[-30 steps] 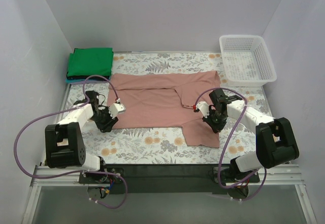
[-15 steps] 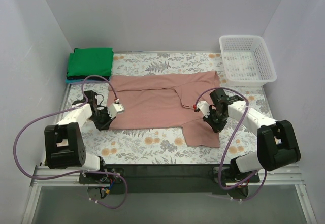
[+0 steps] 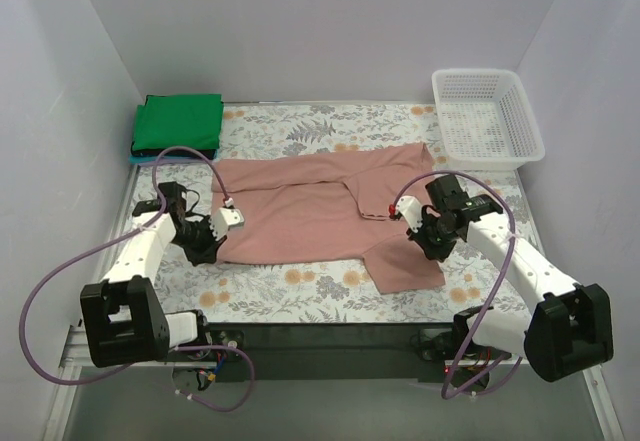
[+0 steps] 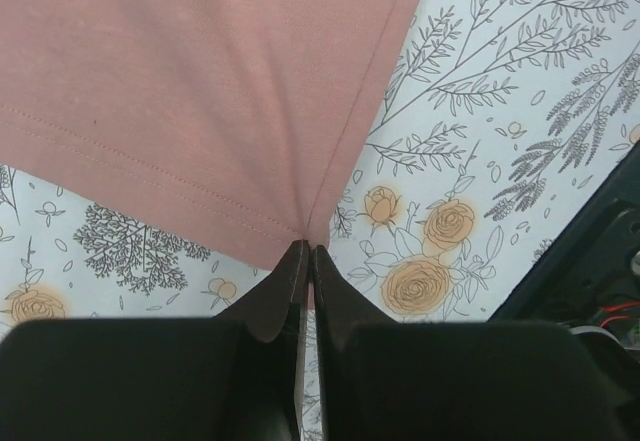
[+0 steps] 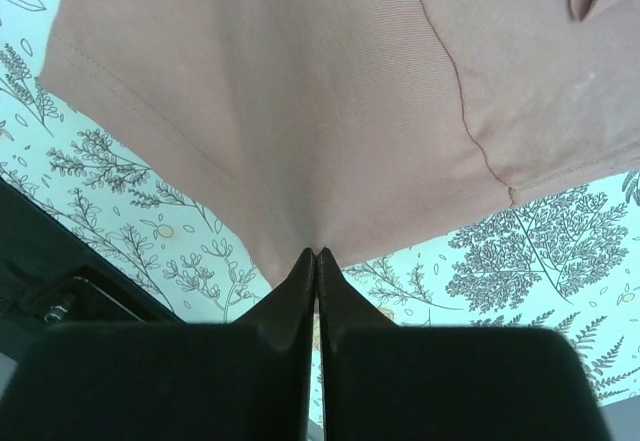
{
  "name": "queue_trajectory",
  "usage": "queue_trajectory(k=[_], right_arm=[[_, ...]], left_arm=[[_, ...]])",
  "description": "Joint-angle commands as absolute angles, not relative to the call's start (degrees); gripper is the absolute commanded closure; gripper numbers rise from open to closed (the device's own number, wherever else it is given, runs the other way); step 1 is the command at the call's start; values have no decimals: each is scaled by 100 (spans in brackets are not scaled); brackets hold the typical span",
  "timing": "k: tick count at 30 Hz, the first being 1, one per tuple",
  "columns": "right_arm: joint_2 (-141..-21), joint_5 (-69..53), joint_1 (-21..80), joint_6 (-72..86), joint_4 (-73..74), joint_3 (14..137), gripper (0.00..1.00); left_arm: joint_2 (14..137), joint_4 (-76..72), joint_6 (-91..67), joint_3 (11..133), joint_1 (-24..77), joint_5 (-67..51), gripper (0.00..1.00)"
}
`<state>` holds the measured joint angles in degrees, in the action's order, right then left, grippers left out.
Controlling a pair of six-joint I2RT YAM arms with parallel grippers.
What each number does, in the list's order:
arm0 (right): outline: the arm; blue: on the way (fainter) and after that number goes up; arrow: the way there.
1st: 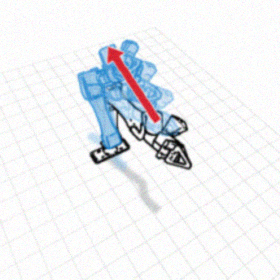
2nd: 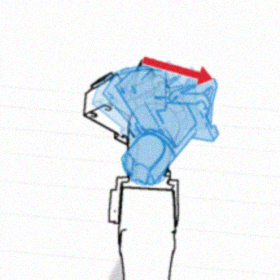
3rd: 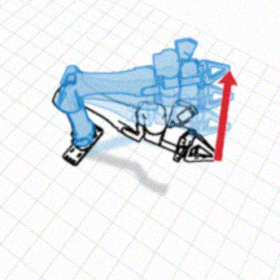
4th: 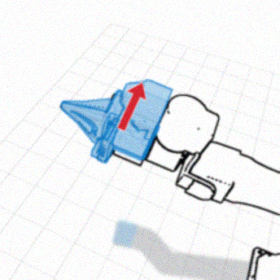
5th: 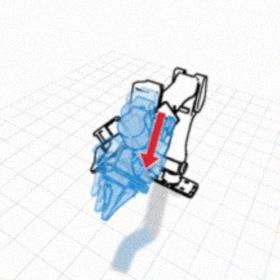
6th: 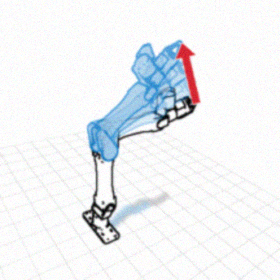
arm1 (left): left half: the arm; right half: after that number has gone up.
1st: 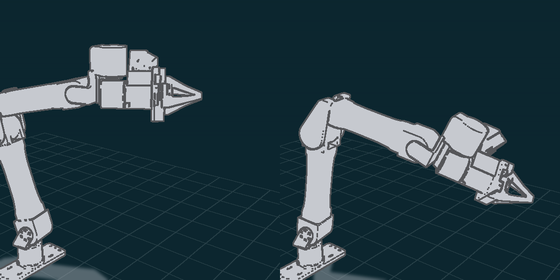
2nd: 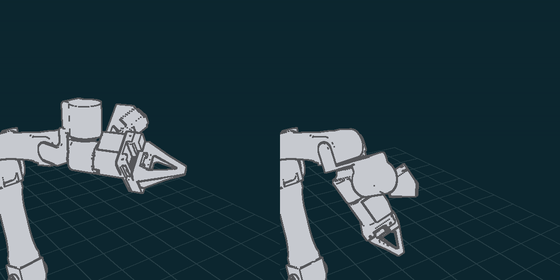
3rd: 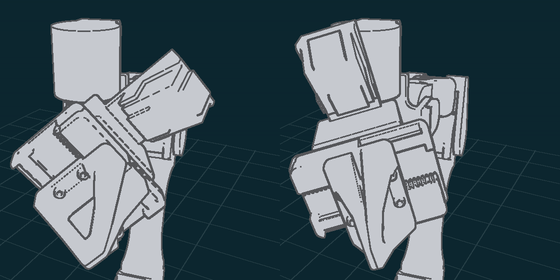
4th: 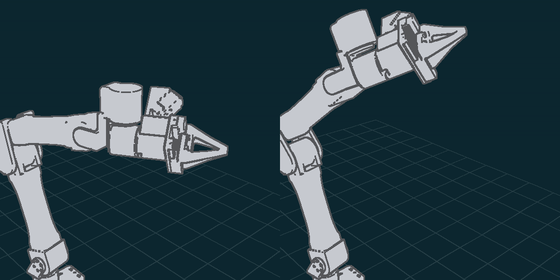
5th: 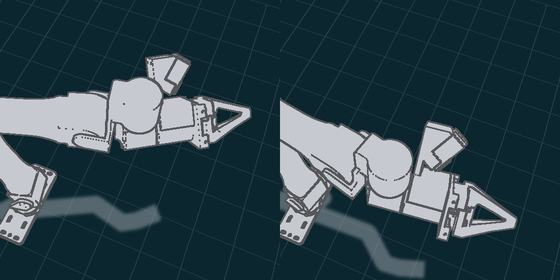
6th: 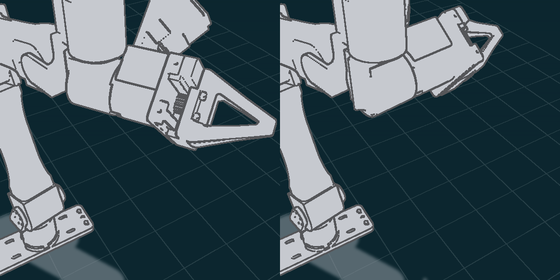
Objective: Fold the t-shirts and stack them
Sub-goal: Fold the tshirt
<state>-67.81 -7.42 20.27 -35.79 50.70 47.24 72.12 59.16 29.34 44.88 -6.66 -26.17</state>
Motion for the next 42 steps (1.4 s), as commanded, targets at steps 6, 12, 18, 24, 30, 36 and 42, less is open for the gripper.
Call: queue_trajectory(k=[6,12,18,24,30,36,42], right_arm=[[-6556,-756,1855,-3744,5485,5334,99],[-7452,-729,1547,-3998,5265,6406,99],[-8428,-730,1442,-4078,5256,7627,99],[-9236,-659,1336,-4254,5256,8462,99],[-10115,-764,1073,-4333,5256,9323,99],[-10854,-712,1037,-4386,5256,9913,99],[-11381,-765,1028,-4245,5247,10301,99]], left_arm=[[6952,6513,3208,5114,-1028,-2838,100],[7848,6058,2638,6028,-1230,-3260,100],[8700,5537,2005,6801,-1239,-3445,100],[9446,5186,1600,7390,-1230,-3463,100],[10010,4896,1354,7769,-1239,-3507,100],[10695,4694,1038,8323,-1239,-3568,100],[11126,4483,870,8499,-1222,-3524,100]])
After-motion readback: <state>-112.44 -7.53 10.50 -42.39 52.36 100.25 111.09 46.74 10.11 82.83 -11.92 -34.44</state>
